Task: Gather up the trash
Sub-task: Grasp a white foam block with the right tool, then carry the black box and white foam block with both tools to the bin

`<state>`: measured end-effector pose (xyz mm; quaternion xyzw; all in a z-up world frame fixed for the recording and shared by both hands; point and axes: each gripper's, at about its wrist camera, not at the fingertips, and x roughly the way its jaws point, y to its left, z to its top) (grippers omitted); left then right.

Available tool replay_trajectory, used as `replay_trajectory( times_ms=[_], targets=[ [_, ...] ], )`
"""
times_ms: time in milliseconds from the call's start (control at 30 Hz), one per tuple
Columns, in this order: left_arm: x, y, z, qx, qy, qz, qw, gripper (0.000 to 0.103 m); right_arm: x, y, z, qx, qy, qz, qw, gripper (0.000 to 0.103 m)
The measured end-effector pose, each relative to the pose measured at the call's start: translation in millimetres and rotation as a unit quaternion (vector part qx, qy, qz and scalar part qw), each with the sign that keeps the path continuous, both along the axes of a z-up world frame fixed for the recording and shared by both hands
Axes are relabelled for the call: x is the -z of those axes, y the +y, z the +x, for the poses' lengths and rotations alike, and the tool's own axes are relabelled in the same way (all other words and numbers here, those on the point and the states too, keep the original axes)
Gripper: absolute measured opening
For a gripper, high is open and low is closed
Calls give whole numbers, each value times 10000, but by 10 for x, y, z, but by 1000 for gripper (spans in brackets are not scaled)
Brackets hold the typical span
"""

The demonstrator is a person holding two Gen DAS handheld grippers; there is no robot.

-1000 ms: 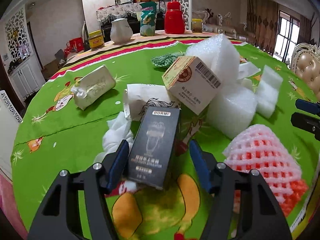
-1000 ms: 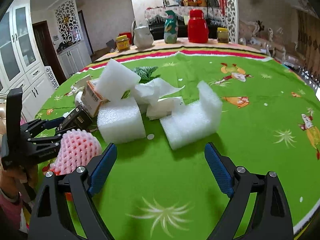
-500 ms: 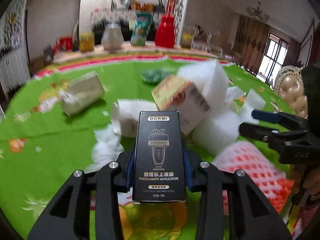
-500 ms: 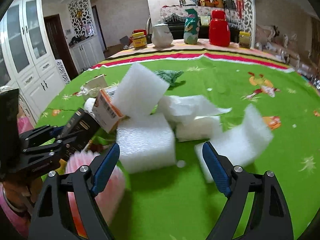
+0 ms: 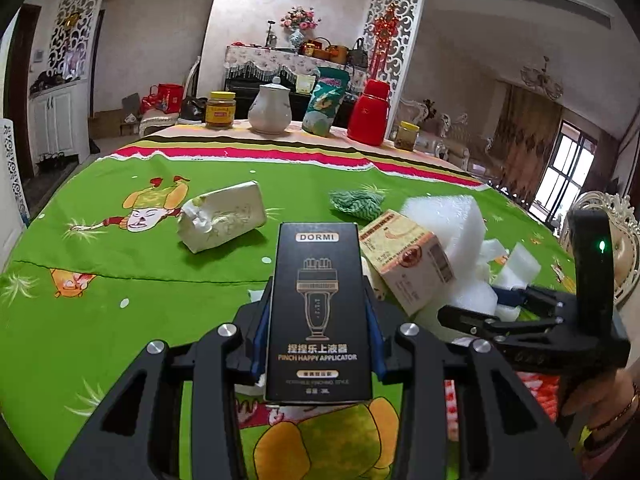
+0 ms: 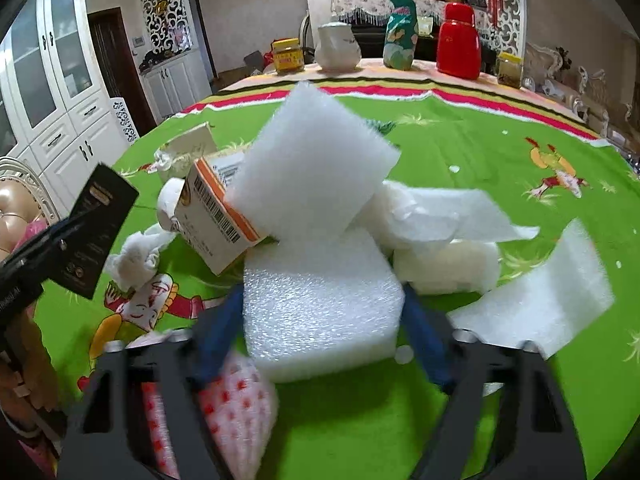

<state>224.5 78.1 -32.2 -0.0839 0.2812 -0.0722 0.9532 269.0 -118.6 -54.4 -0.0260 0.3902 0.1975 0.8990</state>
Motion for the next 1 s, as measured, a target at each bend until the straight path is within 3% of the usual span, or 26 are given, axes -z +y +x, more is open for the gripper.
replay_trajectory(
  times_ms=[633,800,1000],
  targets=[
    [-59,-44,-71,-124,-484,349,9981,38,-479,-439,-532,129,-825,722,9939,66],
    [-136,-8,-149,-309,-568,372,9972,38,-652,-435,-735,138,-1052,647,9923,66],
    [-407,-56,-633,-117,-668,282,9973,38,-739,-451,-1085,89,-1201,352,9921,66]
  ],
)
